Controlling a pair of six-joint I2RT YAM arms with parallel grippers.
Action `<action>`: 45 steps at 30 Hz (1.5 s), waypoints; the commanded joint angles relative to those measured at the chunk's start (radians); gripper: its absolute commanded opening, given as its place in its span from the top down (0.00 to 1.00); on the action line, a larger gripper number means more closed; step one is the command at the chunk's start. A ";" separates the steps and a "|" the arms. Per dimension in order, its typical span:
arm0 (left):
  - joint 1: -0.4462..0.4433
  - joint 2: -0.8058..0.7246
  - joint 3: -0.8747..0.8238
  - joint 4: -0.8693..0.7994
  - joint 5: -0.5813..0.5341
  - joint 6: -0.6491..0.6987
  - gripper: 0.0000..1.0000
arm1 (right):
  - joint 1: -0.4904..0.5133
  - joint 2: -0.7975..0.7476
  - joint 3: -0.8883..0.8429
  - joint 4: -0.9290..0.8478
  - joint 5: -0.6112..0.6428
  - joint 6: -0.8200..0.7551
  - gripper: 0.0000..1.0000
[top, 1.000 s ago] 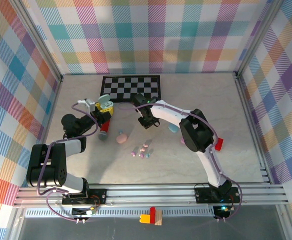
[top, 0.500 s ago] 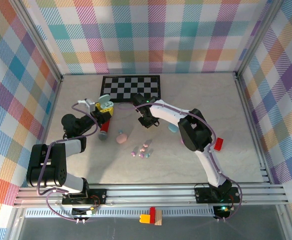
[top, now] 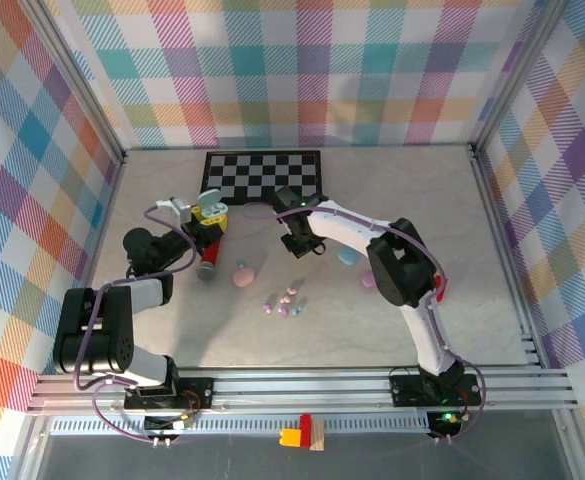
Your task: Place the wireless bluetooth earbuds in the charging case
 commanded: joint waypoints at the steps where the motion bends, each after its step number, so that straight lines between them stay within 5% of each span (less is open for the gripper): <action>1: -0.022 0.009 0.019 0.058 -0.003 0.010 0.67 | -0.030 -0.141 -0.044 0.041 -0.075 0.064 0.81; 12: -0.166 0.004 0.072 0.055 -0.081 0.069 0.68 | -0.101 -0.474 -0.194 0.168 -0.437 0.183 0.80; 21: -0.288 0.078 0.134 0.052 -0.145 0.147 0.68 | -0.161 -0.600 -0.241 0.328 -0.785 0.316 0.80; 30: -0.389 0.179 0.213 0.050 -0.188 0.210 0.68 | -0.158 -0.637 -0.257 0.409 -0.900 0.372 0.79; 45: -0.510 0.242 0.281 0.042 -0.228 0.251 0.68 | -0.142 -0.594 -0.221 0.362 -0.803 0.335 0.79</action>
